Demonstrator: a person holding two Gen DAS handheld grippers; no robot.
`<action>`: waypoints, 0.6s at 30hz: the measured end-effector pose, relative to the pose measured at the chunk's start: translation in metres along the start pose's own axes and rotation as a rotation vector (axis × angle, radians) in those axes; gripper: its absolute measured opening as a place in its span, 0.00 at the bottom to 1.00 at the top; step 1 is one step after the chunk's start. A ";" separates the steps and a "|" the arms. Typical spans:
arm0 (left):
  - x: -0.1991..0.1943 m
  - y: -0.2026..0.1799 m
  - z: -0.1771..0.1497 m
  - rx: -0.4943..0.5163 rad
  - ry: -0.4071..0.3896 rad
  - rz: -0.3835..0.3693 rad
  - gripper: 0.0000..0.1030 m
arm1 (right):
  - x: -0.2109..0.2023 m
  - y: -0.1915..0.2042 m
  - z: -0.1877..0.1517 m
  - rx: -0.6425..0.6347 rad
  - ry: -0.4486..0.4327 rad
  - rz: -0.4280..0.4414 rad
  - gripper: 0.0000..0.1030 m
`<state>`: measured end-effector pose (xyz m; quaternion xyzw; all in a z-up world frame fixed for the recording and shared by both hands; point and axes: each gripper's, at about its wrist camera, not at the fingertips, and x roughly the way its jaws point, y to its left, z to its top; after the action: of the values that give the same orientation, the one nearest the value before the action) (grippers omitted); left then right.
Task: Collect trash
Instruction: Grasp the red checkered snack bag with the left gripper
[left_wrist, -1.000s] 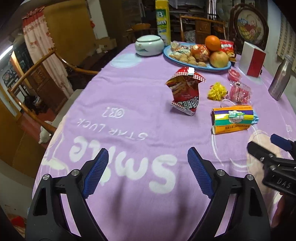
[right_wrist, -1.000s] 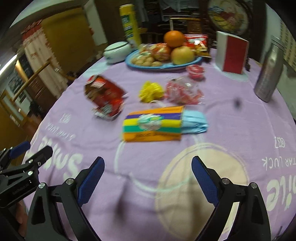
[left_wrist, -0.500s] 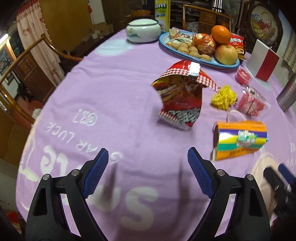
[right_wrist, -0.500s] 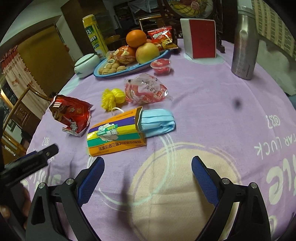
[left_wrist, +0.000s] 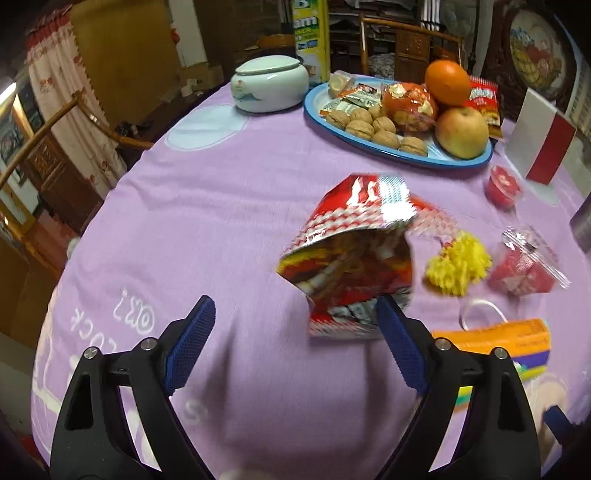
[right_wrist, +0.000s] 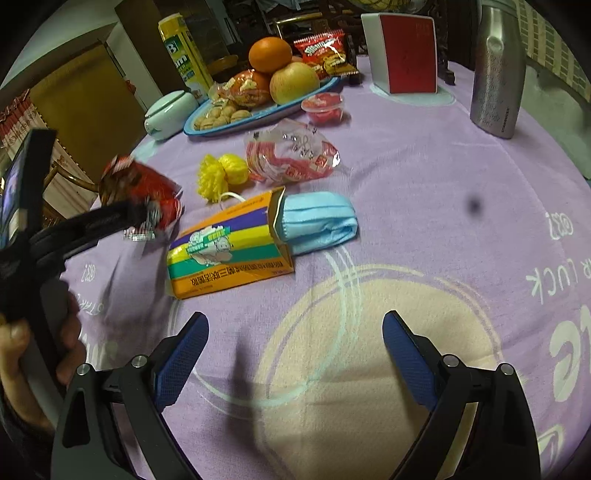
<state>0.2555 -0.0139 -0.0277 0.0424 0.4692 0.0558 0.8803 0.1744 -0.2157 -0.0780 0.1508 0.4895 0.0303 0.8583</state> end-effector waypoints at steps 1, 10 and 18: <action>0.004 -0.002 0.002 0.011 0.007 0.007 0.85 | -0.001 0.001 0.000 -0.001 0.001 0.003 0.91; 0.003 0.004 0.011 -0.020 0.013 -0.045 0.88 | -0.002 0.004 -0.002 -0.009 0.012 0.022 0.91; -0.012 -0.007 0.014 0.009 -0.079 -0.020 0.93 | -0.005 0.009 -0.003 -0.022 0.012 0.047 0.91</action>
<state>0.2604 -0.0228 -0.0111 0.0439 0.4347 0.0432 0.8985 0.1707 -0.2072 -0.0728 0.1526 0.4905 0.0566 0.8561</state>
